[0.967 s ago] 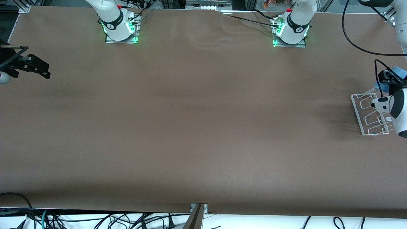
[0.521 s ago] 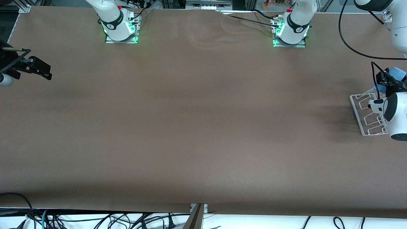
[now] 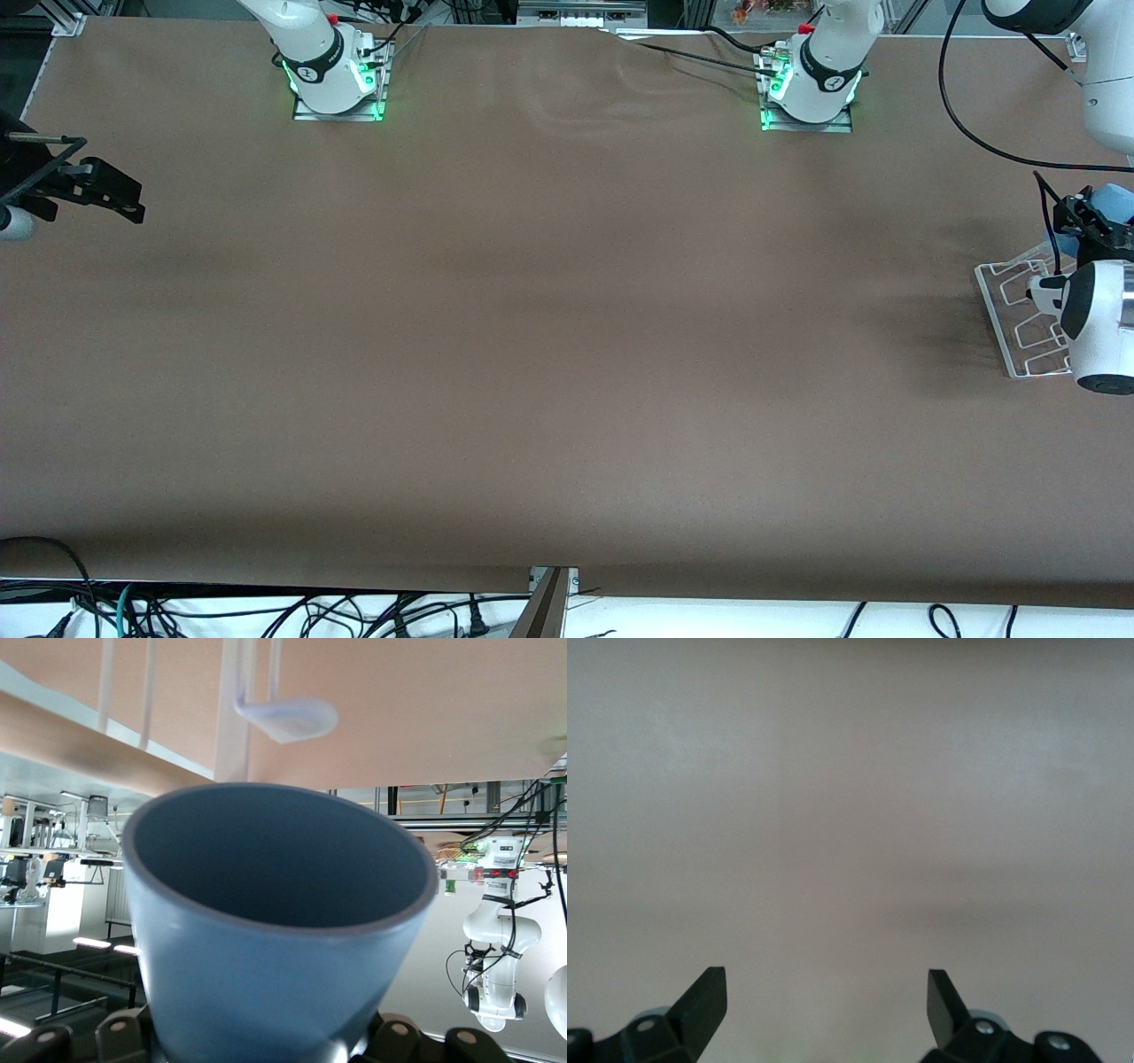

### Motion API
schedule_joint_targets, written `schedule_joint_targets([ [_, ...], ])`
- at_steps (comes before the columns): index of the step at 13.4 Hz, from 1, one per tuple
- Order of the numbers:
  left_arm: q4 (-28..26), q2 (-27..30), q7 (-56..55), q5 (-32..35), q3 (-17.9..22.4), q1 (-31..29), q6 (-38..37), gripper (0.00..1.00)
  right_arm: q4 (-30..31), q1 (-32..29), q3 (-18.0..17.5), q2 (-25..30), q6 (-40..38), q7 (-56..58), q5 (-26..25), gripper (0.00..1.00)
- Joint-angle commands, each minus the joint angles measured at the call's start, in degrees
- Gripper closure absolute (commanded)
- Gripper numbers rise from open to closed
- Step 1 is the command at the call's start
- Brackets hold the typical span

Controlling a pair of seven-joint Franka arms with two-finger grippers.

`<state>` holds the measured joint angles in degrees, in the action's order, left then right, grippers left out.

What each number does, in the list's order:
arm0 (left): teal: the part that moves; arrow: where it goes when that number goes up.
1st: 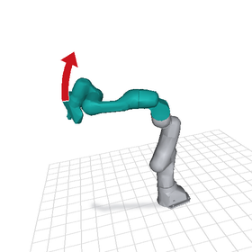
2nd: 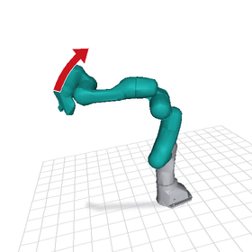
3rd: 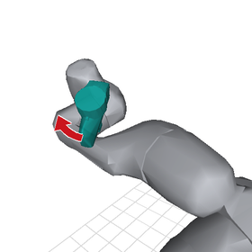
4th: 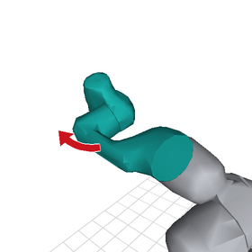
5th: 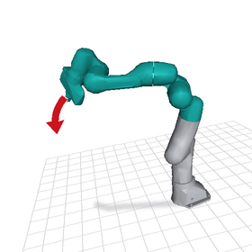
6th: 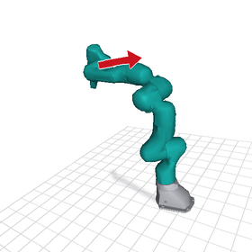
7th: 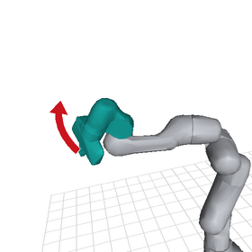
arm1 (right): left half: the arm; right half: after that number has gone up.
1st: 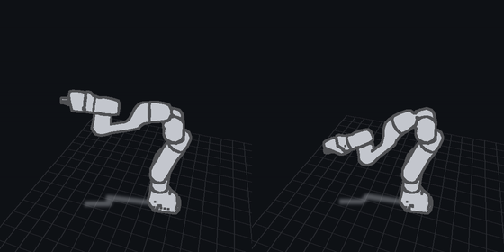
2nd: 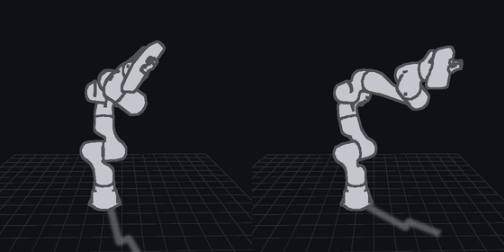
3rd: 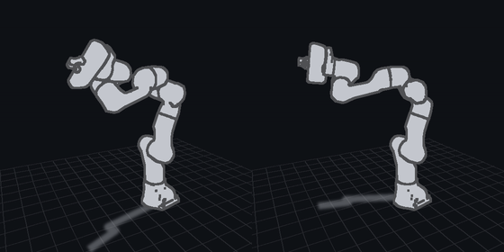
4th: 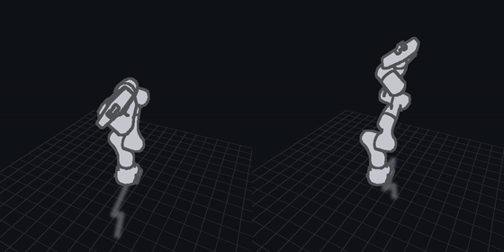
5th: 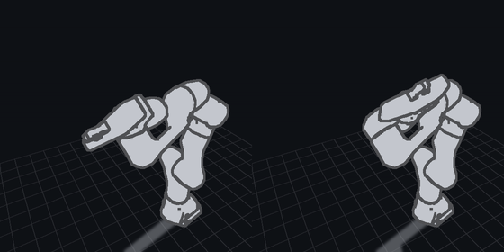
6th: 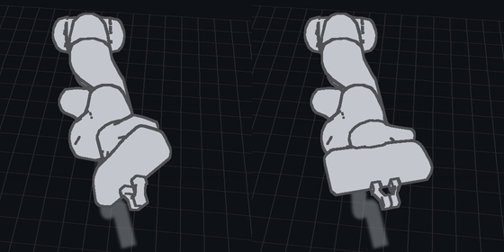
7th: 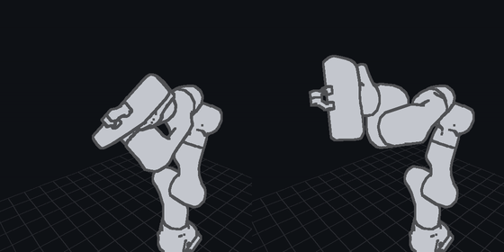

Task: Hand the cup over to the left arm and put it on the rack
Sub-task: 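Lower the cup onto a rack peg with the left gripper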

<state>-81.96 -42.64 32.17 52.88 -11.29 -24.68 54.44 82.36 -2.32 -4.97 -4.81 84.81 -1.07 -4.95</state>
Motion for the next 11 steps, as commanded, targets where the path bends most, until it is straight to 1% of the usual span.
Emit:
schedule_joint_targets([
  [1, 1.36, -2.18, 0.27, 2.49, 0.39, 0.86, -0.83, 1.0, 0.52, -0.4, -0.3, 0.42, 0.27, 1.16, -0.24, 0.0],
  [7, 1.71, -3.32, -1.05, 2.05, 0.3, 2.88, -0.57, 1.0, 0.44, -0.14, -0.39, 0.42, 0.36, 1.16, -0.24, 0.0],
  [11, 1.63, -3.86, -1.05, 1.96, 0.3, 2.71, 1.98, 1.0, 0.44, -0.23, -0.39, 0.42, 0.36, 1.16, -0.15, 0.0],
])
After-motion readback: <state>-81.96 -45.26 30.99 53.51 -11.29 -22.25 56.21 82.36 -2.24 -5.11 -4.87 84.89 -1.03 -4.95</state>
